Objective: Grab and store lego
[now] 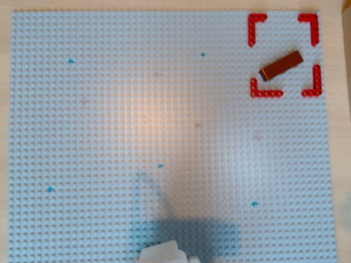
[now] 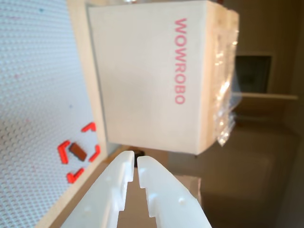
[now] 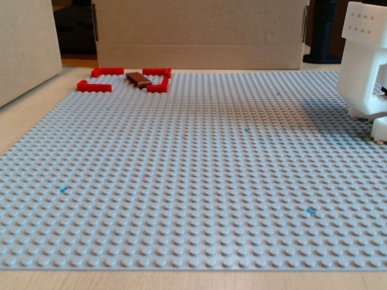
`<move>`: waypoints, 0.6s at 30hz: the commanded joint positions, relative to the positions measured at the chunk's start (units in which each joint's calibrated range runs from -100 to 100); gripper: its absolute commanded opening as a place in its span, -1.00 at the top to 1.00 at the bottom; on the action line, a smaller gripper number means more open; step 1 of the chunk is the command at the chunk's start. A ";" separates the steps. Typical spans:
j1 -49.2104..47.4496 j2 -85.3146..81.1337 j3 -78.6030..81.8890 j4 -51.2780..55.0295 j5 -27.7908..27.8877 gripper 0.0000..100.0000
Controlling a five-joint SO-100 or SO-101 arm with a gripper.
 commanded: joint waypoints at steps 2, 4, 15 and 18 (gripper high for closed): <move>0.40 -0.92 -0.41 -0.71 0.18 0.97; 0.40 -1.00 -0.41 -0.54 0.18 0.97; 0.40 -1.00 -0.41 -0.45 0.12 0.97; 0.40 -1.09 -0.77 -0.10 0.12 0.97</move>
